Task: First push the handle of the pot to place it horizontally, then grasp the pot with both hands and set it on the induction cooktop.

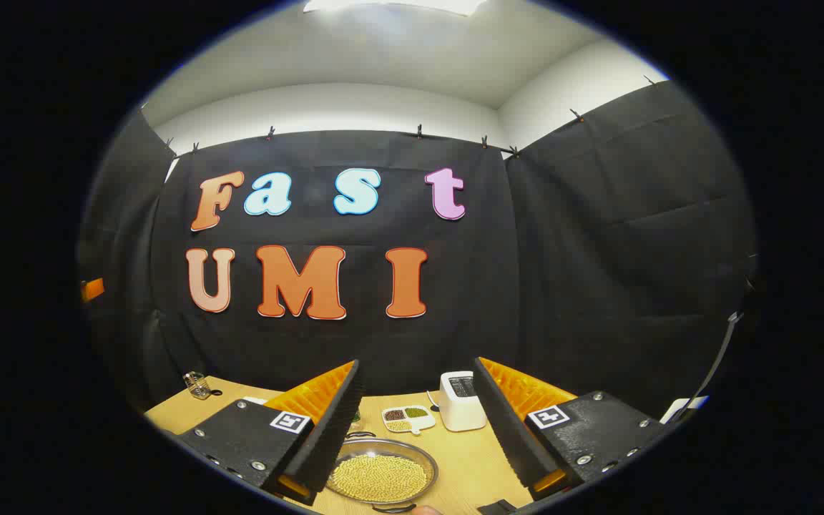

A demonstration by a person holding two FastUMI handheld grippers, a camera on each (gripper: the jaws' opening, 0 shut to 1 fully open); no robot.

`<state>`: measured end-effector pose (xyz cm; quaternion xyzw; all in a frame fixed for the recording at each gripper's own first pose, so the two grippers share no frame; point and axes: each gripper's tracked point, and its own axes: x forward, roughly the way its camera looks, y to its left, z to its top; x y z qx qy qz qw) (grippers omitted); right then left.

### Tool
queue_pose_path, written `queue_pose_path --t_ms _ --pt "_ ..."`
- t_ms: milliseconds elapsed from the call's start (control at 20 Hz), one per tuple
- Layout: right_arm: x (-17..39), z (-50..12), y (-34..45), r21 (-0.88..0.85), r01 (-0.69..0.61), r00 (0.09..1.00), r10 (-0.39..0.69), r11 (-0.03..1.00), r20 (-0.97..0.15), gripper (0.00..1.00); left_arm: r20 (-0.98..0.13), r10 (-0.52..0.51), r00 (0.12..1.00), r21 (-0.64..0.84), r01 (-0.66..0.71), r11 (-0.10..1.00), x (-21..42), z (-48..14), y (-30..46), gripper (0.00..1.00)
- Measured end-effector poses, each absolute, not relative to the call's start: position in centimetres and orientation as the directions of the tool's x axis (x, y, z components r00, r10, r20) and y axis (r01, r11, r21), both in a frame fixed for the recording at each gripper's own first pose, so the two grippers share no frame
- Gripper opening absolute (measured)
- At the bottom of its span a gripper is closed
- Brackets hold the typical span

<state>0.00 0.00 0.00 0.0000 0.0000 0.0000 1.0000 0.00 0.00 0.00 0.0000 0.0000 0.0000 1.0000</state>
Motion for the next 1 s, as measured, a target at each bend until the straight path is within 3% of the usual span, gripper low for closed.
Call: queue_pose_path --t_ms 100,200,250,950,1000 --pt "0.0 -0.1 0.1 -0.001 -0.003 1.0 0.003 1.0 -0.003 0.95 -0.005 -0.006 1.0 -0.002 0.006 1.0 0.1 -0.1 -0.4 0.98" --pt "0.0 -0.2 0.3 -0.004 -0.01 1.0 0.01 1.0 -0.005 1.0 -0.007 -0.015 1.0 -0.004 0.015 1.0 0.1 0.0 -0.7 0.97" --pt "0.1 -0.1 0.3 -0.006 -0.012 1.0 0.012 1.0 -0.006 0.95 -0.008 -0.019 1.0 -0.004 0.019 1.0 0.0 0.0 -0.9 0.97" --pt "0.2 -0.8 0.4 0.014 -0.03 0.999 0.031 0.999 -0.029 0.95 -0.002 -0.027 1.0 0.019 0.027 0.999 -0.4 0.3 -1.6 0.98" --pt "0.2 -0.9 0.4 0.015 -0.033 0.999 0.034 0.999 -0.032 1.0 -0.002 -0.026 1.0 0.02 0.026 0.999 -0.4 0.4 -1.5 0.98"
